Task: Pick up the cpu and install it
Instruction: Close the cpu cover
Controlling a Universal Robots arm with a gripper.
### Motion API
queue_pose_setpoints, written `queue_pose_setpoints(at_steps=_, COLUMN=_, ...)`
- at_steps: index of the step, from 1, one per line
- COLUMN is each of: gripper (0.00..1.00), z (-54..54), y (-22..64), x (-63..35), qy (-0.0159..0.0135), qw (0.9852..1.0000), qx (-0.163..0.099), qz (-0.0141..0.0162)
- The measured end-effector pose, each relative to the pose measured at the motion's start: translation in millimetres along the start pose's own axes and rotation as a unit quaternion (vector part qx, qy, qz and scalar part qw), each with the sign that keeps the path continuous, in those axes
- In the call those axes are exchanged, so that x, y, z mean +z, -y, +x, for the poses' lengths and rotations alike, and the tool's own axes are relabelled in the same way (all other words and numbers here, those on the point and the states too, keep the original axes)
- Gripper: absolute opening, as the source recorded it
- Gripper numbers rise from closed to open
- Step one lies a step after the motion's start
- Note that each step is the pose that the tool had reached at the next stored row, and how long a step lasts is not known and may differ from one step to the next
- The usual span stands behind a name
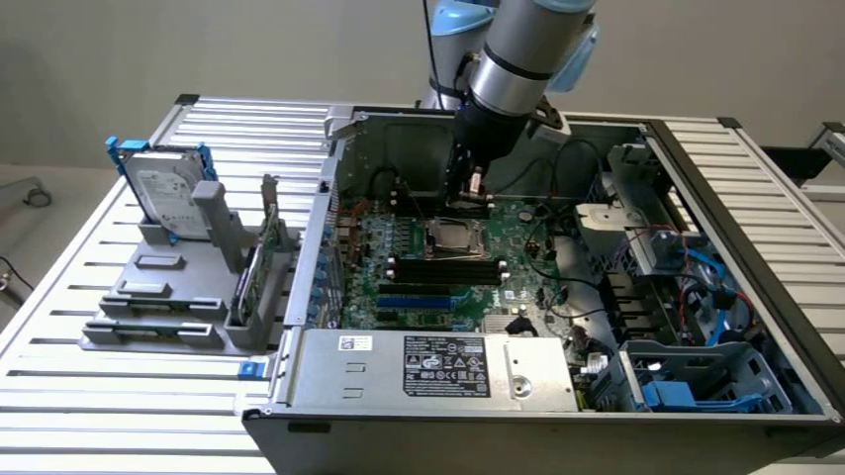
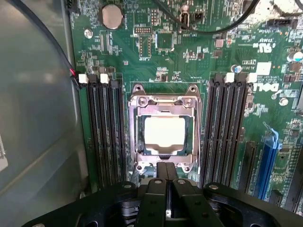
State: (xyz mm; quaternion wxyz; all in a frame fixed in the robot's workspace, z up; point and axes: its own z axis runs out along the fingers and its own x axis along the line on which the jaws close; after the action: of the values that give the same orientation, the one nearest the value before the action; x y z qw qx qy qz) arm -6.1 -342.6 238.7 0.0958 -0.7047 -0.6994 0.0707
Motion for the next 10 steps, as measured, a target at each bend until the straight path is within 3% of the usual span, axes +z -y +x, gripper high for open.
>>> queue_pose_setpoints(at_steps=10, gripper=0.11, z=-0.5, y=4.3, x=13.7, qy=0.0000, qw=1.0000, qx=0.000, qz=0.0085)
